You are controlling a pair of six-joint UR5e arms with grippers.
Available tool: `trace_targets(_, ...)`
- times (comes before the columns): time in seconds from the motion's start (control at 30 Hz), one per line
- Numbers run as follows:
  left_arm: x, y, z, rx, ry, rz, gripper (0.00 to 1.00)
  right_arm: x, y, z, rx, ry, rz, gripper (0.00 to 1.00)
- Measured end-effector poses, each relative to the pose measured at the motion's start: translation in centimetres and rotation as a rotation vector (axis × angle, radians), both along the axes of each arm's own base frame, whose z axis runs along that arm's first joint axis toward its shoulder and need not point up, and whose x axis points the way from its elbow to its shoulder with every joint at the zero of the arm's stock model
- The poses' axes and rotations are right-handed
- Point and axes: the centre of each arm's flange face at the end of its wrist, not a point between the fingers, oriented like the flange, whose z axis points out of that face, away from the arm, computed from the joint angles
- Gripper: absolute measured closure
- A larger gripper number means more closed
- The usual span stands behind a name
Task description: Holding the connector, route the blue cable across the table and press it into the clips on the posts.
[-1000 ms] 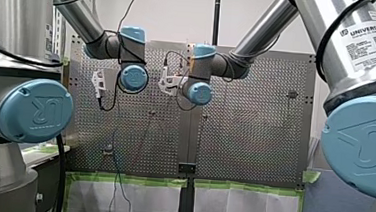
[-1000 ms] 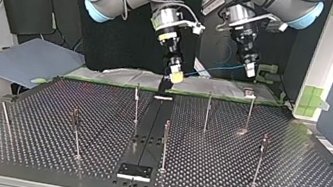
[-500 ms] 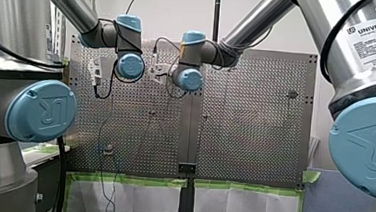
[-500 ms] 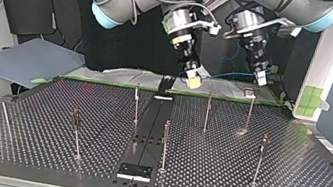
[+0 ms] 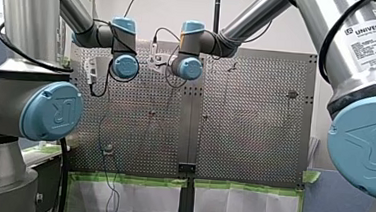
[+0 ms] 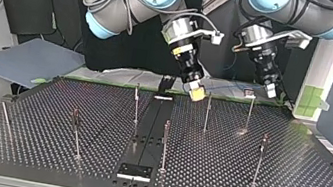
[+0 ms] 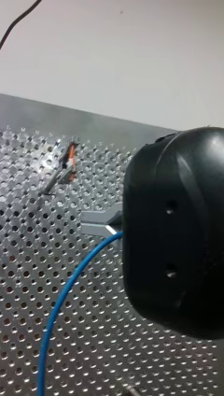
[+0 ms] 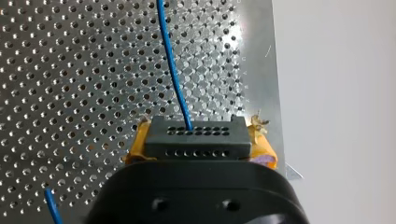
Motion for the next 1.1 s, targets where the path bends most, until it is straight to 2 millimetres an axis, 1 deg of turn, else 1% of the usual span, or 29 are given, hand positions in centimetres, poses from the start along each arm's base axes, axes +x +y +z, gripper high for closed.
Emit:
trace_targets(0.13, 1.0, 0.4, -0.4, -0.005, 0.001, 0.005, 1.00, 0.8, -0.7, -0.3, 0.015, 0.018, 0.009, 1.00)
trace_targets(0.27, 2.0, 0.7, 0.1, -0.008, -0.016, -0.002, 1.00, 1.6, -1.3, -0.9, 0.022, 0.030, 0.025, 1.00)
trace_targets(0.33, 2.4, 0.8, 0.5, -0.008, -0.024, -0.004, 1.00, 2.0, -1.6, -0.9, 0.022, 0.028, 0.029, 1.00)
trace_targets(0.4, 2.8, 1.0, 0.9, -0.008, -0.034, -0.009, 1.00, 2.3, -1.9, -0.5, 0.018, 0.021, 0.030, 1.00)
trace_targets(0.73, 4.2, 2.0, 2.4, -0.004, -0.056, -0.007, 1.00, 3.1, -3.5, 2.7, 0.001, -0.039, 0.056, 1.00)
trace_targets(0.93, 5.0, 2.5, 3.4, -0.003, -0.073, -0.006, 1.00, 2.9, -4.4, 3.0, 0.011, -0.052, 0.068, 1.00)
trace_targets(1.1, 5.8, 2.8, 4.4, 0.001, -0.090, -0.019, 1.00, 2.7, -5.2, 2.4, 0.025, -0.052, 0.063, 1.00)
